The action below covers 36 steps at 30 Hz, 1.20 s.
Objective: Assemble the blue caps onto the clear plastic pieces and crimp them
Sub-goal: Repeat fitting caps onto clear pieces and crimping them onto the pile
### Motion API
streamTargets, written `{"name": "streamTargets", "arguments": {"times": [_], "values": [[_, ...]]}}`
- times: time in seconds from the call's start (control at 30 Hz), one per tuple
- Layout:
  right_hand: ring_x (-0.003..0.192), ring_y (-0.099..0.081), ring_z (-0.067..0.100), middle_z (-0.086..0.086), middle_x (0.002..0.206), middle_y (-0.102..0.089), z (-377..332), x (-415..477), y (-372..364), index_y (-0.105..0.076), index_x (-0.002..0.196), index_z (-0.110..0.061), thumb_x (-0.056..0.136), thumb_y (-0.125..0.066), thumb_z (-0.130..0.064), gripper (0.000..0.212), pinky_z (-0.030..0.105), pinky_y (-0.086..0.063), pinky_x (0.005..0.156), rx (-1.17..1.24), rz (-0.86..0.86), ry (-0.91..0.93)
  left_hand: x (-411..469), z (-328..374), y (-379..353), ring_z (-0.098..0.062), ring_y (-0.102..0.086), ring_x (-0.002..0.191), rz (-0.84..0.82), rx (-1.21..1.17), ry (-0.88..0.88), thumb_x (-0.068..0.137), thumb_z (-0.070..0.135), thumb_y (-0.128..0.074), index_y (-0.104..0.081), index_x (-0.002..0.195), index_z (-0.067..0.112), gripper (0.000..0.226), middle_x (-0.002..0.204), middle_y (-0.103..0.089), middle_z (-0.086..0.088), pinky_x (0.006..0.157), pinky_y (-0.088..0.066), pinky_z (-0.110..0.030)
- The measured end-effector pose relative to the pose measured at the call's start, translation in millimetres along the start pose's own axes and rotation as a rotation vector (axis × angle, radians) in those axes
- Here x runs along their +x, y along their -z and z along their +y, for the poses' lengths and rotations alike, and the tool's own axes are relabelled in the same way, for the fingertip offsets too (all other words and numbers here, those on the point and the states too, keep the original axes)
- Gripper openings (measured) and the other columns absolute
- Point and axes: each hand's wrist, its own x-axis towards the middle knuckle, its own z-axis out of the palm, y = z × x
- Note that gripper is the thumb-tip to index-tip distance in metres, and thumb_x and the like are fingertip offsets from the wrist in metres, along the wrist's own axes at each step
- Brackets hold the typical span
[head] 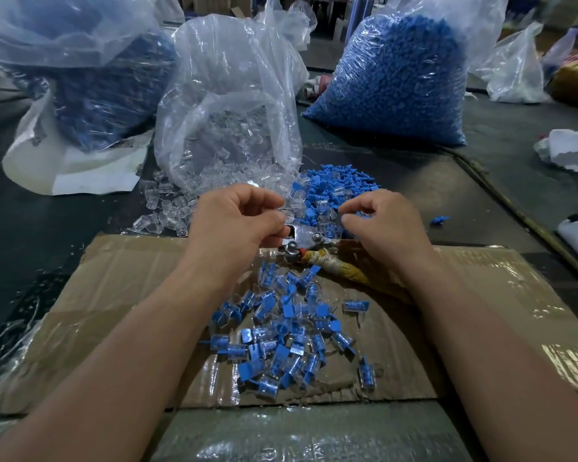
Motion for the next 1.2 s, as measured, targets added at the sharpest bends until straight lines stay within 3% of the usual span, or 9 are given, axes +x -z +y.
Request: {"name": "streamTargets", "arguments": {"times": [0.1,0.2,0.43,0.63,0.73,0.83,0.9,1.0,1.2], "values": [[0.099,-0.056,0.019,-0.003,0.101,-0.067,-4.8,1.3,-1.0,-0.072,0.084,-0.026,0.077,-0.057,-0.02,0.017,0.047,-0.042,0.095,-0.097,-0.162,-0.069,0.7,-0.7,0.0,-0.012,-0.067,0.062,0.004,0.003,-0.004,0.079,-0.006,-0.062,-0.063,0.078,0.011,0.017,0.07,-0.065,-0.005,0.058,-0.055,-0.02],[0.095,-0.057,0.019,-0.004,0.095,-0.069,-4.9,2.5,-0.1,-0.068,0.069,-0.03,0.077,-0.059,-0.024,0.013,0.046,-0.044,0.092,-0.092,-0.179,-0.147,1.0,-1.7,-0.7,-0.012,-0.066,0.061,0.008,0.009,-0.002,0.079,-0.006,-0.063,-0.063,0.078,0.011,0.017,0.069,-0.064,-0.004,0.058,-0.055,-0.02],[0.094,-0.056,0.017,-0.004,0.092,-0.068,-2.5,5.8,-2.4,-0.07,0.069,-0.024,0.08,-0.058,-0.019,0.017,0.045,-0.044,0.093,-0.09,-0.176,-0.196,1.3,-3.6,-0.6,-0.013,-0.068,0.063,0.0,0.021,-0.006,0.079,-0.005,-0.063,-0.063,0.078,0.011,0.016,0.068,-0.065,-0.003,0.058,-0.055,-0.02],[0.091,-0.056,0.018,-0.002,0.088,-0.067,1.9,9.2,-4.3,-0.072,0.074,-0.018,0.082,-0.056,-0.024,0.018,0.042,-0.05,0.082,-0.149,-0.183,-0.22,0.9,-3.8,-1.3,-0.011,-0.068,0.063,-0.006,0.034,-0.004,0.079,-0.003,-0.064,-0.063,0.079,0.012,0.015,0.073,-0.066,-0.006,0.057,-0.054,-0.017],[0.094,-0.054,0.02,0.002,0.094,-0.064,2.0,10.2,-8.0,-0.068,0.076,-0.014,0.088,-0.048,-0.021,0.024,0.045,-0.045,0.09,-0.176,-0.2,-0.19,1.0,-4.0,-1.3,-0.012,-0.068,0.064,-0.01,0.045,-0.007,0.079,-0.003,-0.064,-0.063,0.079,0.011,0.014,0.074,-0.066,-0.007,0.058,-0.054,-0.018],[0.092,-0.047,0.015,-0.001,0.093,-0.054,-2.4,5.4,-6.9,-0.052,0.074,-0.016,0.093,-0.045,-0.015,0.02,0.044,-0.033,0.102,-0.058,-0.03,-0.073,1.5,-4.0,-1.0,-0.013,-0.068,0.065,-0.014,0.039,0.0,0.079,-0.002,-0.064,-0.063,0.078,0.011,0.013,0.073,-0.066,-0.006,0.058,-0.055,-0.019],[0.089,-0.053,0.016,0.0,0.09,-0.055,-8.3,-0.1,0.0,-0.045,0.08,-0.017,0.094,-0.042,-0.01,0.017,0.038,-0.045,0.088,0.144,0.115,-0.027,1.5,-4.0,-1.2,-0.014,-0.068,0.065,-0.017,0.035,-0.001,0.08,-0.002,-0.064,-0.062,0.076,0.011,0.014,0.072,-0.066,-0.007,0.056,-0.054,-0.019],[0.077,-0.06,0.009,-0.005,0.078,-0.059,-21.0,-11.4,9.2,-0.042,0.077,-0.025,0.095,-0.043,-0.009,0.024,0.021,-0.05,0.064,0.346,0.149,0.019,1.7,-3.9,-1.6,-0.015,-0.068,0.065,-0.026,0.04,-0.01,0.081,-0.002,-0.062,-0.06,0.074,0.011,0.015,0.07,-0.066,-0.006,0.057,-0.055,-0.02],[0.075,-0.061,0.019,0.005,0.078,-0.064,-43.2,-32.0,5.6,-0.049,0.078,-0.018,0.09,-0.051,-0.011,0.014,0.036,-0.049,0.07,0.397,0.066,0.137,0.8,-2.7,-3.4,-0.018,-0.068,0.064,-0.023,-0.033,0.007,0.083,-0.001,-0.06,-0.057,0.075,0.01,0.014,0.075,-0.069,-0.012,0.055,-0.056,-0.022]]}}
